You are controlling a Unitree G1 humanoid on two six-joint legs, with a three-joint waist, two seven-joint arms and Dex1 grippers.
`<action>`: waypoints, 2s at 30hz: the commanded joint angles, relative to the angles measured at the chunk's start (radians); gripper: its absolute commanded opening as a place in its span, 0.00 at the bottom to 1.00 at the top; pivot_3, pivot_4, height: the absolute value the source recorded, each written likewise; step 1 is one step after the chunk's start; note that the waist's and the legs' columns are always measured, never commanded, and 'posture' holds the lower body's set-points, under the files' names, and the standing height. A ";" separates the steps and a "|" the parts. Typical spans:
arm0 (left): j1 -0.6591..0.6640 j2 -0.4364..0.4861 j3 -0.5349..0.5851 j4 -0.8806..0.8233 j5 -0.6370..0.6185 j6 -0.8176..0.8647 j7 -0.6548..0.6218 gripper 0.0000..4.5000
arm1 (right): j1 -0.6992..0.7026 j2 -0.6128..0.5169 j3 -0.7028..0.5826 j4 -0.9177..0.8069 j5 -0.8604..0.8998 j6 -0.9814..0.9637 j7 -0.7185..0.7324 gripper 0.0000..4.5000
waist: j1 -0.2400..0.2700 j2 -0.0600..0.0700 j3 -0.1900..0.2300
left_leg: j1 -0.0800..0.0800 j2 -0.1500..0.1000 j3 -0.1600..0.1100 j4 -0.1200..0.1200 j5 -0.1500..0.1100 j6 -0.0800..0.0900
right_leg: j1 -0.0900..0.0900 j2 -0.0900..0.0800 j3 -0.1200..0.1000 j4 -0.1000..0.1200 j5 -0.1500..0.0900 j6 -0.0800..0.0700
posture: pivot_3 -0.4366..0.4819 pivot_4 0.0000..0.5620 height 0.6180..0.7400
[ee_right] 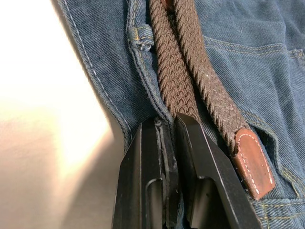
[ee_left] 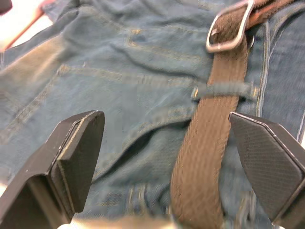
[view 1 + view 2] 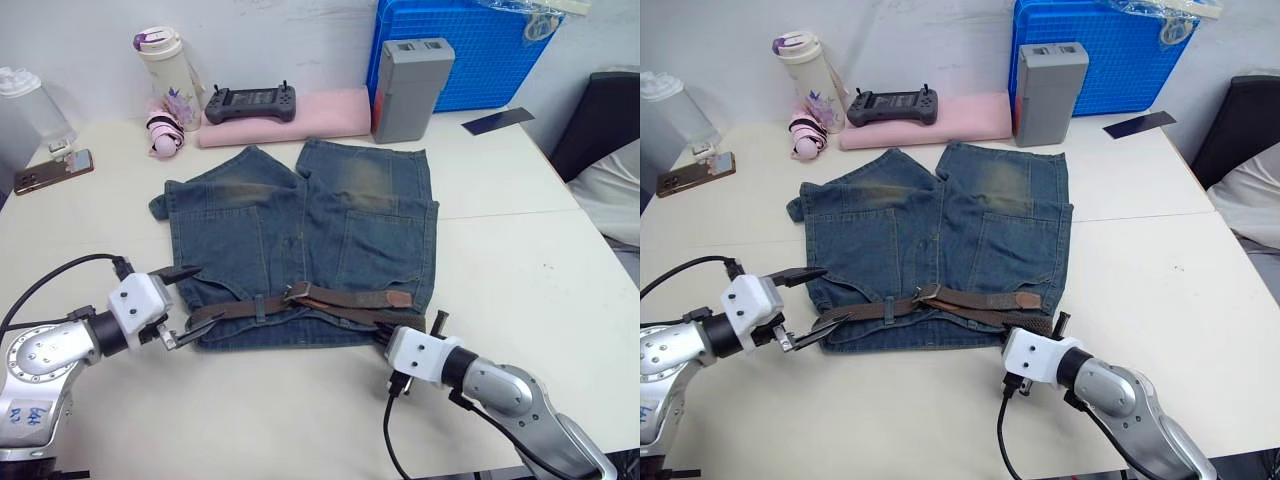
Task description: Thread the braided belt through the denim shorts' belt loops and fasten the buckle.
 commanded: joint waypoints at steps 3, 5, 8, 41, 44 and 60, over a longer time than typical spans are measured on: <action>0.032 0.028 0.021 0.058 0.070 -0.181 -0.034 1.00 | -0.018 0.014 0.024 0.000 -0.030 0.033 0.020 0.01 | 0.002 -0.002 -0.001 | 0.001 0.000 -0.001 0.001 0.000 0.000 | 0.002 0.000 -0.001 0.000 0.000 0.000 | 0.48 0.27 0.82; 0.036 0.025 0.012 0.098 0.125 -0.273 -0.017 1.00 | -0.022 0.016 0.028 0.003 -0.036 0.038 0.025 0.01 | 0.000 -0.002 -0.001 | 0.002 0.000 -0.001 0.000 0.000 -0.001 | 0.002 0.000 -0.001 0.000 0.001 -0.001 | 0.48 0.27 0.82; 0.013 -0.002 0.002 0.131 0.210 -0.429 0.055 1.00 | -0.033 0.015 0.022 0.009 -0.041 0.045 0.031 0.01 | 0.001 -0.003 -0.002 | 0.002 0.000 0.000 0.000 0.001 -0.001 | 0.003 0.000 -0.001 0.000 0.001 -0.001 | 0.48 0.27 0.82; 0.076 -0.044 -0.069 0.228 0.454 -0.184 0.358 0.11 | -0.050 0.006 -0.043 0.006 -0.065 0.142 0.061 0.00 | 0.001 -0.002 -0.002 | 0.016 0.001 -0.001 -0.005 0.000 -0.001 | 0.015 0.001 0.000 -0.002 0.001 -0.001 | 0.48 0.27 0.82; 0.099 -0.043 -0.079 0.234 0.440 -0.179 0.360 0.11 | -0.057 0.008 -0.053 0.015 -0.073 0.160 0.052 0.00 | 0.000 -0.002 -0.002 | 0.016 0.001 0.000 -0.005 0.000 -0.001 | 0.015 0.001 0.000 -0.002 0.001 -0.001 | 0.48 0.27 0.82; 0.082 -0.063 -0.226 0.264 0.493 -0.246 0.454 0.11 | -0.100 0.005 -0.038 0.055 -0.074 0.226 0.047 0.00 | 0.004 0.013 -0.011 | 0.017 0.000 0.000 -0.005 0.000 0.000 | 0.016 0.000 0.000 -0.002 0.001 -0.001 | 0.48 0.27 0.82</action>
